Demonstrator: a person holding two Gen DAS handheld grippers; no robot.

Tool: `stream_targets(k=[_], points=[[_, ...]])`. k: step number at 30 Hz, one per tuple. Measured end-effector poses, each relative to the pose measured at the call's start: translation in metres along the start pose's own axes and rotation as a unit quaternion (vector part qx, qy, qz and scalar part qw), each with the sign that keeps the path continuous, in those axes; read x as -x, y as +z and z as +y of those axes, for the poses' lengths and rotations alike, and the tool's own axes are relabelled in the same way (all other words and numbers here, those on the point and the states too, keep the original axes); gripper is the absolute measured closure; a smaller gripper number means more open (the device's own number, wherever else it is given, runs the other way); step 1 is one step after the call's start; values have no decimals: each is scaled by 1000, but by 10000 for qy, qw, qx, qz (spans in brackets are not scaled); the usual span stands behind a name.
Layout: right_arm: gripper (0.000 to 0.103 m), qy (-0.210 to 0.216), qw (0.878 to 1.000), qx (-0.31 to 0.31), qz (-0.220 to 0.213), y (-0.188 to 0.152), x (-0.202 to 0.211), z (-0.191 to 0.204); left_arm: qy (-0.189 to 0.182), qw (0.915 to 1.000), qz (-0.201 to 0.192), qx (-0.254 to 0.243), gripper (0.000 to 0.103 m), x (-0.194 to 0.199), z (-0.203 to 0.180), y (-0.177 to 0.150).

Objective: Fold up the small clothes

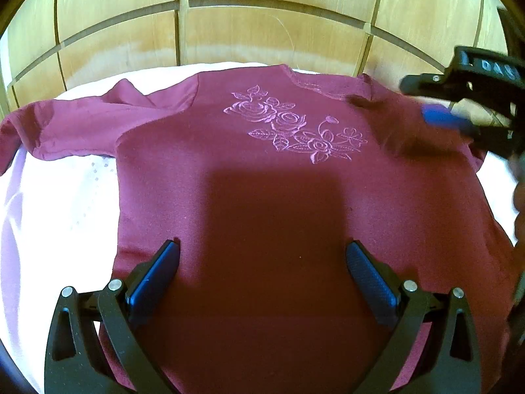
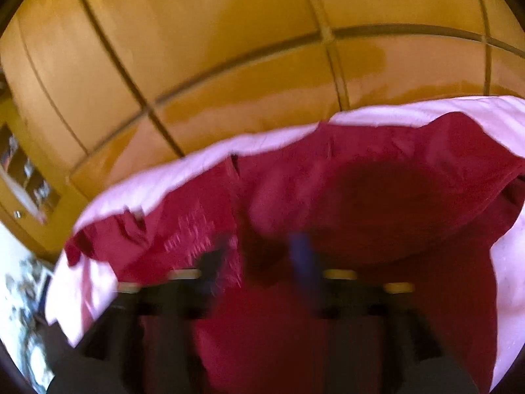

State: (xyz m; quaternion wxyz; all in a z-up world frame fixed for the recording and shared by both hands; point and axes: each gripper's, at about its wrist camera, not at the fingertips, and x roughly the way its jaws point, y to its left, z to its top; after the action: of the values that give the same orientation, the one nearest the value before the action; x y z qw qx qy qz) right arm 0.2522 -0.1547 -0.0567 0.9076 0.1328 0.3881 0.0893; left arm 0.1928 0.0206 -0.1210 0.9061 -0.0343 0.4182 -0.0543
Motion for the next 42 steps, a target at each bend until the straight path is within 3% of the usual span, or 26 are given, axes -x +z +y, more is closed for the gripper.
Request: stream_targets(k=[4, 6, 9, 11, 14, 17, 19, 23, 26, 31, 33, 35, 42], points=[[21, -274, 9985, 355, -303, -21, 16, -12, 5, 10000, 10, -1, 2, -1, -1, 0], [20, -665, 9957, 384, -511, -27, 28, -28, 14, 10000, 25, -6, 2, -1, -1, 0], [10, -1598, 9838, -64, -816, -30, 48, -64, -17, 9998, 198, 28, 2, 2, -2, 6], [10, -2275, 9688, -365, -913, -32, 57, -88, -433, 9980, 313, 328, 3, 11, 2, 16], [6, -2930, 9500, -763, -762, -37, 54, -119, -1198, 9878, 124, 985, 3, 29, 5, 35], [6, -2682, 9517, -1461, -316, -43, 39, -152, -1431, 9842, 199, 1019, 3, 27, -8, 63], [5, -2671, 9521, -1448, -333, -44, 39, -151, -1428, 9848, 240, 954, 5, 17, -17, 78], [4, -2721, 9519, -1374, -322, -46, 32, -145, -1357, 9860, 528, 817, 34, -19, -39, 98], [4, -2711, 9520, -1376, -368, -49, 31, -145, -1389, 9825, 861, 888, 47, -49, -52, 102], [4, -2793, 9504, -1322, -360, -52, 34, -143, -1210, 9881, 707, 640, 49, -66, -75, 103], [4, -2811, 9499, -1316, -358, -50, 35, -147, -1156, 9901, 655, 451, 71, -67, -81, 106], [4, -2830, 9495, -1305, -354, -51, 34, -145, -1463, 9859, 726, 353, 95, -66, -82, 111], [4, -2862, 9488, -1293, -348, -50, 33, -144, -1659, 9844, 318, 495, 97, -41, -66, 138]])
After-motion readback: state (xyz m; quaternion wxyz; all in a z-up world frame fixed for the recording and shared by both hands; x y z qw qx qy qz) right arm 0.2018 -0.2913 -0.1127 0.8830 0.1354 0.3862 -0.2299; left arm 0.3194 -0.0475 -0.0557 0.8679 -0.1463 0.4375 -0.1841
